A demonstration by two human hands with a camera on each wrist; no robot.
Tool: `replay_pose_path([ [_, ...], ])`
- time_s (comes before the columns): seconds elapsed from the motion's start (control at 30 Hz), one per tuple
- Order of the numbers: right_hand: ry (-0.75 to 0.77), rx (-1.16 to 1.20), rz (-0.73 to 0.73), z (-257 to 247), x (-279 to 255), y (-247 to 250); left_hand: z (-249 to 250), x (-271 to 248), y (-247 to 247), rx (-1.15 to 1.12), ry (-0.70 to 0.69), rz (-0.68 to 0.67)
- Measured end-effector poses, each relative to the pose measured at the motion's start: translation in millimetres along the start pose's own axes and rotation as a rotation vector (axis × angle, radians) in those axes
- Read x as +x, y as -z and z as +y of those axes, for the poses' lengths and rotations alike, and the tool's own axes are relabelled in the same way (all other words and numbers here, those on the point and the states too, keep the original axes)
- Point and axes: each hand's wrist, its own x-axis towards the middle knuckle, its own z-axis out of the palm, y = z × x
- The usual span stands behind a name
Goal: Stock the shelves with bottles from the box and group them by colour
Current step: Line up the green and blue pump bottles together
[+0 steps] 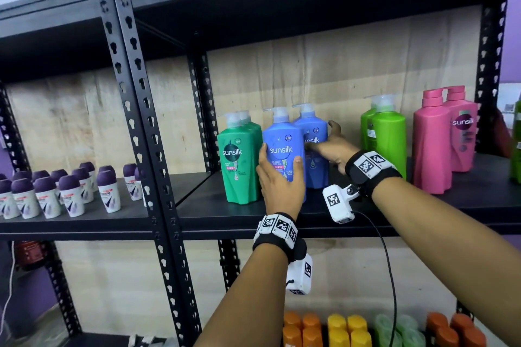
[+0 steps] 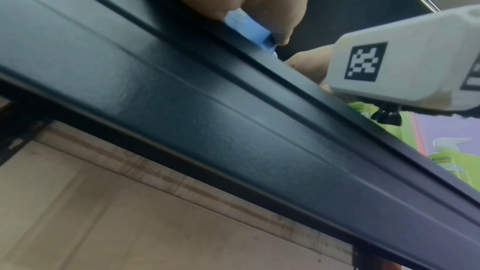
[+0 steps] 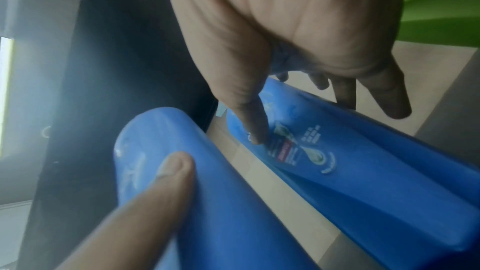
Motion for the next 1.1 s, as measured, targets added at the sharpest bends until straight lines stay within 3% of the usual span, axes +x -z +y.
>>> replay_pose_path([
  [0.13, 0.075, 0.012, 0.041, 3, -24, 4, 0, 2, 2, -0.058, 0.03, -0.005],
  [0.3, 0.115, 0.091, -0.112, 23, -52, 3, 4, 0, 6, -0.03, 0.067, -0.068],
  [0.4, 0.121, 0.098, -0.178, 33, -61, 4, 4, 1, 4, 0.029, 0.122, -0.168],
  [0.57, 0.111, 0.104, -0.227, 44, -63, 19, 0, 1, 3, 0.036, 0.086, -0.351],
  [0.9, 0.106, -0.027, -0.164, 58, -67, 21, -4, 11, 2, 0.097, 0.232, -0.551],
  [1.1, 0.09, -0.052, -0.171, 61, -66, 21, -2, 11, 4, 0.077, 0.254, -0.575],
])
